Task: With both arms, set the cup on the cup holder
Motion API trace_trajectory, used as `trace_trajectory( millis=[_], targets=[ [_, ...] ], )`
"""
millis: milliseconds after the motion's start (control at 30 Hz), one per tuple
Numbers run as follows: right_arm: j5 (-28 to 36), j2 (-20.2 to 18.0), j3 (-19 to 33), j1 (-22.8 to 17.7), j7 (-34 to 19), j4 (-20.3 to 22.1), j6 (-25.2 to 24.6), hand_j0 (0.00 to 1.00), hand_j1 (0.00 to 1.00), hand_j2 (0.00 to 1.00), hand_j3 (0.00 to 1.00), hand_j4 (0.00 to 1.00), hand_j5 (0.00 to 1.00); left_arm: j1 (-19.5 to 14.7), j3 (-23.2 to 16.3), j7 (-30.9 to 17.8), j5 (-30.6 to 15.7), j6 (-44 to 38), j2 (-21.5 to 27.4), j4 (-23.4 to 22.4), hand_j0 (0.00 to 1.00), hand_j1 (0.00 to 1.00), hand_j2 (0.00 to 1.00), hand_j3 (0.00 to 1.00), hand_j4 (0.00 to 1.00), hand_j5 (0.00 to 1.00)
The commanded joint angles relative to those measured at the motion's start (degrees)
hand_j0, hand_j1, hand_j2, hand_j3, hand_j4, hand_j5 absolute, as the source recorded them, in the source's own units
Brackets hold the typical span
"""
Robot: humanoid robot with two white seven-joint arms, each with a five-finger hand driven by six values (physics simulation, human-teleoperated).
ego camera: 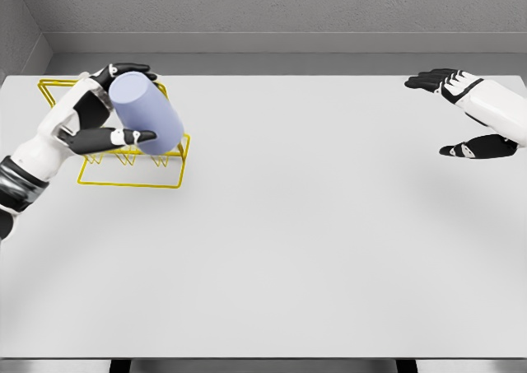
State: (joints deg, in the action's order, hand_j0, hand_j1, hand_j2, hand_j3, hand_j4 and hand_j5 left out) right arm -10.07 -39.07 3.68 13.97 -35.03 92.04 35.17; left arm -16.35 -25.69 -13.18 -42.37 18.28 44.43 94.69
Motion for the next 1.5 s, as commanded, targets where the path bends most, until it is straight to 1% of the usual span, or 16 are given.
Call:
trace_trajectory(
  millis=[0, 267, 567, 667, 700, 767, 800, 867, 900, 1167, 1233, 1300, 1367, 1467],
  targets=[
    [0.49, -0.05, 0.01, 0.0, 0.03, 0.07, -0.17, 1.0, 1.0, 1.0, 1.0, 1.0, 1.0, 0.0, 0.03, 0.0, -0.52, 0.0, 0.31, -0.21, 0.72, 0.72, 0.72, 0.72, 0.72, 0.72],
    [0.4, -0.05, 0.01, 0.0, 0.03, -0.02, -0.17, 1.0, 1.0, 1.0, 1.0, 1.0, 1.0, -0.62, 0.03, 0.0, -0.52, 0.0, 0.31, -2.05, 0.72, 0.72, 0.72, 0.72, 0.72, 0.72],
    [0.4, -0.04, -0.07, 0.0, 0.03, 0.07, -0.17, 1.0, 1.0, 1.0, 1.0, 1.0, 1.0, -0.88, 0.03, 0.0, -0.52, 0.0, -0.04, -2.93, 0.73, 0.73, 0.73, 0.73, 0.73, 0.73],
    [0.4, 0.04, -0.07, 0.09, 0.03, 0.15, -0.17, 1.0, 1.0, 1.0, 1.0, 1.0, 1.0, -0.79, 0.03, -0.09, -0.43, 0.0, -0.22, -3.72, 0.75, 0.75, 0.75, 0.75, 0.75, 0.75],
    [0.4, 0.04, 0.01, 0.0, 0.03, 0.16, -0.17, 1.0, 1.0, 1.0, 1.0, 1.0, 1.0, -0.79, 0.03, -0.09, -0.43, -0.09, -0.31, -3.72, 0.77, 0.77, 0.77, 0.77, 0.77, 0.77],
    [0.49, 0.04, -0.07, 0.0, 0.03, 0.24, -0.17, 1.0, 1.0, 1.0, 1.0, 1.0, 1.0, -0.7, -0.06, -0.09, -0.43, -0.18, -0.31, -3.72, 0.85, 0.85, 0.85, 0.85, 0.85, 0.85],
    [0.49, 0.04, -0.07, 0.0, 0.03, 0.24, -0.17, 1.0, 1.0, 1.0, 1.0, 1.0, 1.0, -0.7, -0.06, -0.09, -0.34, -0.35, -0.22, -3.72, 0.91, 0.91, 0.91, 0.91, 0.91, 0.91],
    [0.49, 0.04, 0.01, 0.0, 0.03, 0.24, -0.17, 1.0, 1.0, 1.0, 1.0, 1.0, 1.0, -0.7, -0.06, -0.17, -0.34, -0.35, -0.13, -3.72, 0.94, 0.94, 0.94, 0.94, 0.94, 0.94],
    [0.49, 0.04, 0.01, 0.0, 0.03, 0.24, -0.17, 1.0, 1.0, 1.0, 1.0, 1.0, 1.0, -0.7, -0.15, -0.17, -0.17, -0.35, -0.13, -3.72, 1.0, 1.0, 1.0, 1.0, 1.0, 1.0],
    [0.49, 0.04, 0.01, 0.0, 0.03, 0.24, -0.17, 1.0, 1.0, 1.0, 1.0, 1.0, 1.0, -0.79, -0.15, -0.09, 0.01, -0.44, -0.22, -3.55, 0.99, 0.99, 0.99, 0.99, 0.99, 0.99],
    [0.49, 0.04, 0.01, 0.0, 0.03, 0.24, -0.17, 1.0, 1.0, 1.0, 1.0, 1.0, 1.0, -0.79, -0.15, -0.09, -0.08, -0.44, -0.22, -3.37, 0.89, 0.89, 0.89, 0.89, 0.89, 0.89],
    [0.49, 0.04, 0.01, 0.0, 0.03, 0.24, -0.17, 1.0, 1.0, 1.0, 1.0, 1.0, 1.0, -0.79, -0.24, -0.09, 0.01, -0.44, -0.22, -3.29, 0.88, 0.88, 0.88, 0.88, 0.88, 0.88],
    [0.49, 0.04, 0.01, 0.0, 0.03, 0.16, -0.17, 1.0, 1.0, 1.0, 1.0, 1.0, 1.0, -0.79, -0.24, -0.09, 0.01, -0.44, -0.22, -3.29, 0.8, 0.8, 0.8, 0.8, 0.8, 0.8],
    [0.49, 0.04, 0.01, 0.0, 0.03, 0.16, -0.17, 1.0, 1.0, 1.0, 1.0, 1.0, 1.0, -0.79, -0.41, -0.09, 0.1, -0.44, -0.22, -3.11, 0.79, 0.79, 0.79, 0.79, 0.79, 0.79]
  ],
)
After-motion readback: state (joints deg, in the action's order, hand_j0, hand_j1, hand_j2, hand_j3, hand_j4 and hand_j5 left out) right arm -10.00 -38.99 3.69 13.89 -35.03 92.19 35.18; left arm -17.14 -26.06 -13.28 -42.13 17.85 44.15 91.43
